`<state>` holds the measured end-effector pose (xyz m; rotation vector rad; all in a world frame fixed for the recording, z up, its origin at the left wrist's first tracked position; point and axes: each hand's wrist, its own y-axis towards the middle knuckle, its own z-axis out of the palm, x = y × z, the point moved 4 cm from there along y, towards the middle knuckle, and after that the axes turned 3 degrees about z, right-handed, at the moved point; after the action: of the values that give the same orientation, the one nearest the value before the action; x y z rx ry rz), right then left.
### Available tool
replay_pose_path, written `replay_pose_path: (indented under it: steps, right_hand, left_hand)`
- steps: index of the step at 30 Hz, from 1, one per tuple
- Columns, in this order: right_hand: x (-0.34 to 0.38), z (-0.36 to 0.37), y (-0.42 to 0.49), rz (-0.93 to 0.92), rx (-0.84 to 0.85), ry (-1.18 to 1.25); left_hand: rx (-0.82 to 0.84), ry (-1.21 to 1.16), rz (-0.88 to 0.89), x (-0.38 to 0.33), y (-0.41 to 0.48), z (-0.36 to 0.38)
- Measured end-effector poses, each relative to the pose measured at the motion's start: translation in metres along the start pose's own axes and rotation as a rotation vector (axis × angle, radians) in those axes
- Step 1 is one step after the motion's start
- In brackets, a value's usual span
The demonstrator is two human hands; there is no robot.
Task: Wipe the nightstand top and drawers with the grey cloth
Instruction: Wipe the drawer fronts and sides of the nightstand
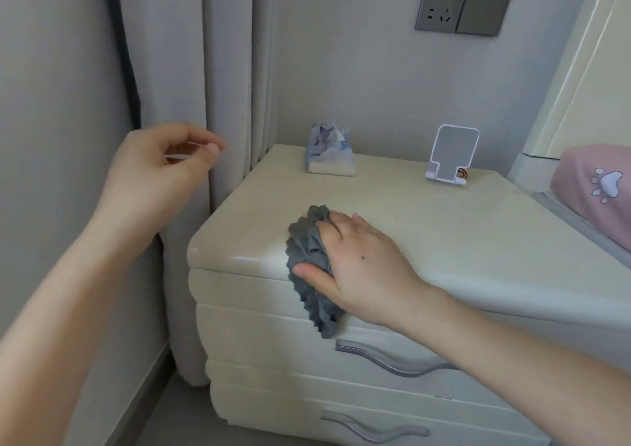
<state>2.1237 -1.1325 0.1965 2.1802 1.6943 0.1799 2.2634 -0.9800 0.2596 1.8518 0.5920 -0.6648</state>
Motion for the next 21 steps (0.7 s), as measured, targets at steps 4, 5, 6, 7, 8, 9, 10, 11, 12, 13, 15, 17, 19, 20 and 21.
replay_pose_path:
  steps: [4,5,6,7,8,9,10,11,12,13,15,17,19,20,21]
  right_hand:
    - [0.058,0.016,0.043,-0.090,-0.023,0.044]
    - [0.068,0.019,0.047,-0.117,-0.040,0.034]
    - [0.074,0.022,0.050,-0.140,-0.064,0.013]
    - [0.079,0.024,0.051,-0.149,-0.061,-0.016]
    - [0.081,0.024,0.051,-0.152,-0.053,-0.051]
    - [0.083,0.023,0.052,-0.155,-0.052,-0.077]
    - [0.085,0.021,0.051,-0.161,-0.055,-0.100]
    - [0.085,0.017,0.049,-0.171,-0.055,-0.119]
    - [0.082,0.016,0.045,-0.189,-0.060,-0.130]
    - [0.075,0.015,0.038,-0.203,-0.060,-0.121]
    - [0.045,0.014,0.013,-0.188,-0.069,-0.064]
    - [-0.006,0.010,-0.021,-0.087,-0.161,-0.047]
    - [-0.064,0.005,-0.059,0.066,-0.199,-0.112]
    - [-0.093,0.004,-0.079,0.138,-0.191,-0.139]
    - [-0.119,-0.001,-0.100,0.211,-0.177,-0.163]
  left_hand:
    - [-0.049,-0.051,-0.033,-0.004,-0.004,-0.009]
    - [-0.058,-0.056,-0.040,-0.005,-0.005,-0.010]
    - [-0.067,-0.061,-0.045,-0.006,-0.006,-0.011]
    - [-0.075,-0.063,-0.049,-0.009,-0.008,-0.011]
    - [-0.081,-0.066,-0.051,-0.012,-0.009,-0.010]
    - [-0.088,-0.066,-0.053,-0.016,-0.010,-0.009]
    - [-0.098,-0.068,-0.055,-0.019,-0.011,-0.008]
    - [-0.112,-0.069,-0.057,-0.023,-0.013,-0.006]
    - [-0.122,-0.066,-0.056,-0.026,-0.014,-0.004]
    - [-0.122,-0.058,-0.054,-0.029,-0.015,-0.001]
    - [-0.089,-0.040,-0.046,-0.037,-0.017,0.008]
    - [-0.050,-0.037,-0.028,-0.046,-0.020,0.018]
    - [-0.037,-0.033,-0.020,-0.055,-0.020,0.031]
    - [-0.038,-0.032,-0.017,-0.059,-0.019,0.038]
    - [-0.040,-0.039,-0.015,-0.063,-0.019,0.046]
